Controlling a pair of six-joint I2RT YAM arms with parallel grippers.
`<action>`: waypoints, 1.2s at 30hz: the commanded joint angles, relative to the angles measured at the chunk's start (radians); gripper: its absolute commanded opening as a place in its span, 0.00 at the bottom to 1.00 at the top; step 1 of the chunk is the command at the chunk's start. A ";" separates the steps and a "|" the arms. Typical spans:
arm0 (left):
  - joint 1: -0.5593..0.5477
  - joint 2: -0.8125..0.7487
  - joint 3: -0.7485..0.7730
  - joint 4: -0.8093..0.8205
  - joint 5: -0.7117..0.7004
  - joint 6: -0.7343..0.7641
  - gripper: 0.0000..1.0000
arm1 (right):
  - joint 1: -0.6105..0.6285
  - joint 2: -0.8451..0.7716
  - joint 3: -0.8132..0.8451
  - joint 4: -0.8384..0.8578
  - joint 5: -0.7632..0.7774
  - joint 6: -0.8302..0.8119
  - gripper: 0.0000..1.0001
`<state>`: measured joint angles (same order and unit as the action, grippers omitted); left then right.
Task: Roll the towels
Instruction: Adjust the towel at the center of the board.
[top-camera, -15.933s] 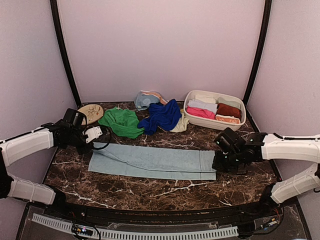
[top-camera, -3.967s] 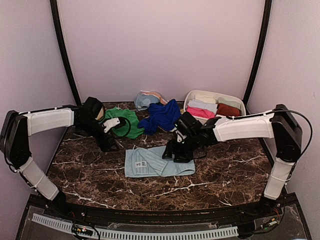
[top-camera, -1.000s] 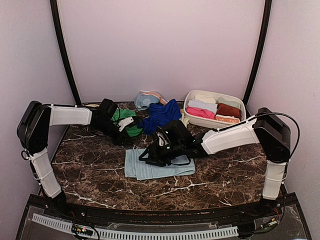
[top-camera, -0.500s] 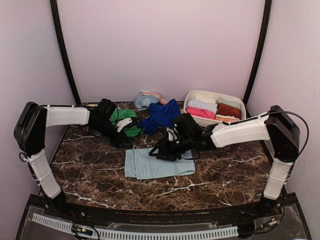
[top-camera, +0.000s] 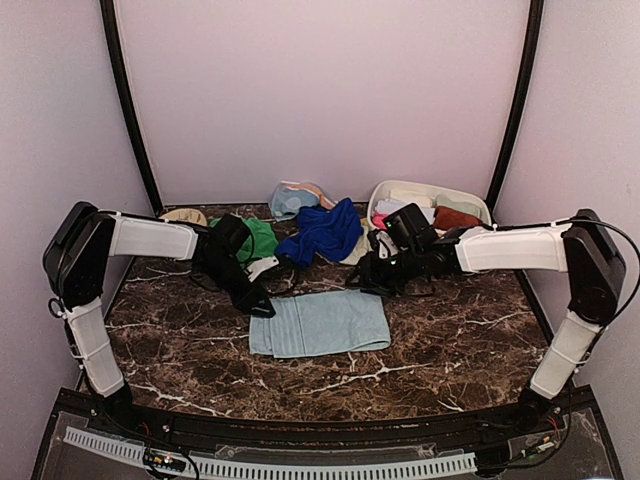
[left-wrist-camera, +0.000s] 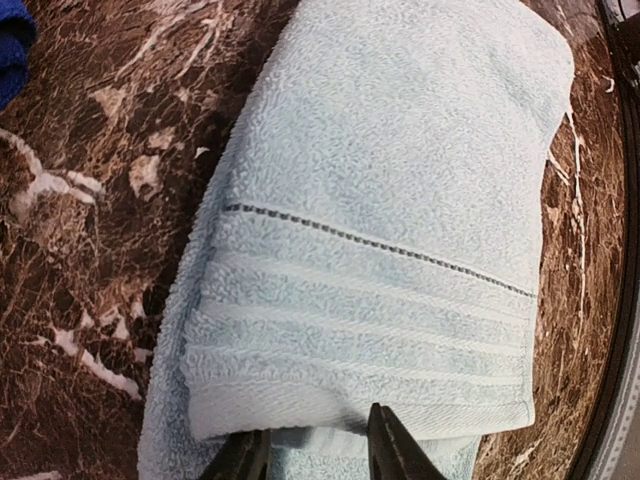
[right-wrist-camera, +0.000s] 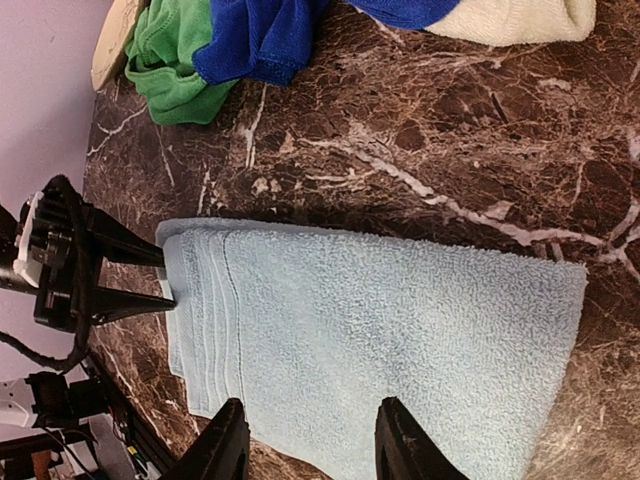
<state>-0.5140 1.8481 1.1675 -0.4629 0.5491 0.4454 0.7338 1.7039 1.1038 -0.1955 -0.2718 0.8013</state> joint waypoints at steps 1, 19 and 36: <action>0.005 0.000 0.040 -0.029 0.012 -0.054 0.36 | 0.000 0.014 -0.012 -0.015 0.028 -0.039 0.44; 0.014 0.016 0.064 -0.116 0.111 -0.212 0.38 | 0.001 -0.016 -0.004 -0.032 0.050 -0.050 0.43; 0.033 0.097 0.104 -0.052 0.075 -0.400 0.23 | 0.001 -0.026 0.003 -0.049 0.070 -0.047 0.42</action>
<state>-0.4850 1.9301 1.2430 -0.5381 0.7055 0.1028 0.7338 1.7073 1.0992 -0.2447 -0.2211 0.7605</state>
